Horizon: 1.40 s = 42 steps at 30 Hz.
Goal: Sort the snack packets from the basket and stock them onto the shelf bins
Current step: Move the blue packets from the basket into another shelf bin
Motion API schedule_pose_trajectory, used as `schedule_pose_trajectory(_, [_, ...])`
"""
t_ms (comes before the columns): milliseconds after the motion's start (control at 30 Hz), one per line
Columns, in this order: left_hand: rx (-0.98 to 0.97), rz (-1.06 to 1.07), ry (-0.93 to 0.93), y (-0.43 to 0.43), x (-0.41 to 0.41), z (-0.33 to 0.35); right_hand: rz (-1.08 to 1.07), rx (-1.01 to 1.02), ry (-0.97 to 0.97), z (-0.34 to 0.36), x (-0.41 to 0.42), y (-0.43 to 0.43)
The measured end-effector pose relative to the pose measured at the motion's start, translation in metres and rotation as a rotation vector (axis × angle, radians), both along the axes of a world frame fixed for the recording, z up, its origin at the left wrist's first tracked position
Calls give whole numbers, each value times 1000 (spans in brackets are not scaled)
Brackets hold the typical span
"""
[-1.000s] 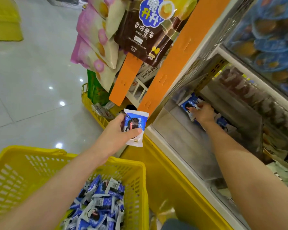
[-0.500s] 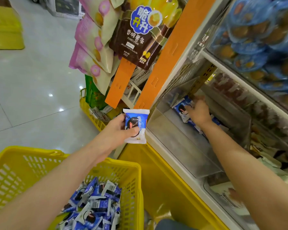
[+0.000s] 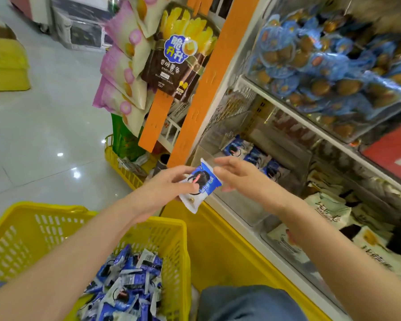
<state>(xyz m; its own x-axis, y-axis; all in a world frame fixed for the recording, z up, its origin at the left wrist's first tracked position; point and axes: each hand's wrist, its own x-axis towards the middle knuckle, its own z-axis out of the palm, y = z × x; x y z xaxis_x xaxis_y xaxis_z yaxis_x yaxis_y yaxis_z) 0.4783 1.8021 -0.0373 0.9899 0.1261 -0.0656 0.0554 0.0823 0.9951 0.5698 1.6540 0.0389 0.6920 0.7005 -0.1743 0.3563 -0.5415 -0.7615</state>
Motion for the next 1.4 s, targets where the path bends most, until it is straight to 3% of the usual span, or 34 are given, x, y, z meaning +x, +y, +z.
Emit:
schedule_pose_trajectory(133, [-218,55,-43,-13,-2,2,-95,131,297,-6,-14,-13])
schedule_pose_trajectory(200, [-209,131,-49,-22,1,1,-86,165,375,-12,-17,-19])
schedule_pose_trajectory(333, [125,267,-60,-42,7,-8,-173,161,315,-26,-16,-29])
schedule_pose_trajectory(467, [272,262,-138,-46,19,-8,-255,162,174,-24,4,-34])
schedule_pose_trajectory(633, [607,309,-265,-26,56,4,-577,217,-39,-11,68,-32])
schedule_pose_trajectory(833, [1168,201,-376,-16,105,-12,-540,-29,-274,-25,140,-18])
schedule_pose_trajectory(900, [1275,133,-395,-12,116,-18,-496,-139,-361,-37,160,-9])
schedule_pose_trajectory(1133, [1289,100,-626,14,131,-30,-284,-332,-577,-69,198,22])
schedule_pose_trajectory(1400, [1174,99,-618,17,135,-38,-187,-627,-807,-77,216,32])
